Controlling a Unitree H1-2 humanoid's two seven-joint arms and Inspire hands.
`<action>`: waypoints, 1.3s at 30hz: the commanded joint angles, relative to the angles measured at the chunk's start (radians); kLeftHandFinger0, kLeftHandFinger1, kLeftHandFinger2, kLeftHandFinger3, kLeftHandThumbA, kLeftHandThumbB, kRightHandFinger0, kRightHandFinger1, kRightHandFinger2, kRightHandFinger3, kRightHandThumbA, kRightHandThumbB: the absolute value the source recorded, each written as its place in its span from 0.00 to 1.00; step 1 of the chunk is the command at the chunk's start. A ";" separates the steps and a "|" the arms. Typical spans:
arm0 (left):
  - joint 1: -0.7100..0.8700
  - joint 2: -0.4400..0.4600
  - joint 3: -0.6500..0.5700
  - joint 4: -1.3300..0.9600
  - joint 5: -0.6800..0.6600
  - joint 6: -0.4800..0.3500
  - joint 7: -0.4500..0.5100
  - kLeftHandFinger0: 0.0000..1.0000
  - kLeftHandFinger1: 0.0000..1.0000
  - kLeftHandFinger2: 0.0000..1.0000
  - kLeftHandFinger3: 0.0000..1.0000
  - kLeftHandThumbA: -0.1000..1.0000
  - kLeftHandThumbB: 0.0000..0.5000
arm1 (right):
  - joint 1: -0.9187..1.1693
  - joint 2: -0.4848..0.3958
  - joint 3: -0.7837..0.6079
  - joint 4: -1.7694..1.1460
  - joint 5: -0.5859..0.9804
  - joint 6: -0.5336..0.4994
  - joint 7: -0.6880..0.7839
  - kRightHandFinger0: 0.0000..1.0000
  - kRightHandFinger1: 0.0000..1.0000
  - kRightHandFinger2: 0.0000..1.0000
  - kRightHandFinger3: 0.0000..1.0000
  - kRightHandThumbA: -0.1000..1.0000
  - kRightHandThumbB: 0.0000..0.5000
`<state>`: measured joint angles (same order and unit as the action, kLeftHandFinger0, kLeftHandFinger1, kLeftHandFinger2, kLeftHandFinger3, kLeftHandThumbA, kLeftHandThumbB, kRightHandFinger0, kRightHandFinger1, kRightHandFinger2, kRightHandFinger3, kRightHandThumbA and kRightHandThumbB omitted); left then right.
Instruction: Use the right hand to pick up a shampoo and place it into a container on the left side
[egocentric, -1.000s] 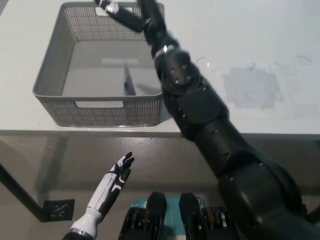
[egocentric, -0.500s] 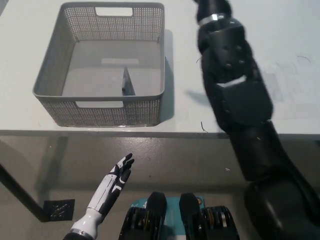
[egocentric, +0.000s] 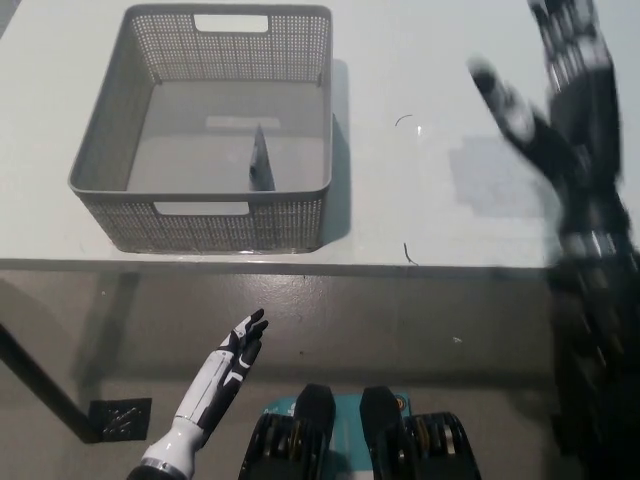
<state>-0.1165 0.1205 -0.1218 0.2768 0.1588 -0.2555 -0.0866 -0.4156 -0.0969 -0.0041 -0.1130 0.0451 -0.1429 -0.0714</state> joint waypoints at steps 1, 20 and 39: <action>-0.031 0.016 0.008 -0.032 -0.025 -0.022 -0.018 1.00 1.00 1.00 1.00 1.00 0.44 | 0.215 -0.054 0.019 -0.082 0.090 -0.108 0.115 1.00 1.00 1.00 1.00 1.00 0.73; -0.021 0.005 0.018 -0.012 -0.026 -0.030 -0.010 1.00 1.00 1.00 1.00 1.00 0.53 | 0.402 -0.009 0.064 0.224 0.097 -0.188 0.188 1.00 1.00 1.00 1.00 1.00 0.79; -0.012 -0.001 0.025 -0.028 -0.030 -0.007 -0.005 1.00 1.00 1.00 1.00 1.00 0.53 | 0.377 -0.012 0.067 0.307 0.070 -0.173 0.211 1.00 1.00 1.00 1.00 1.00 0.80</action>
<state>-0.1172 0.1179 -0.1049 0.2763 0.1382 -0.2560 -0.0968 -0.0121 -0.1054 0.0568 0.1936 0.1133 -0.2726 0.1035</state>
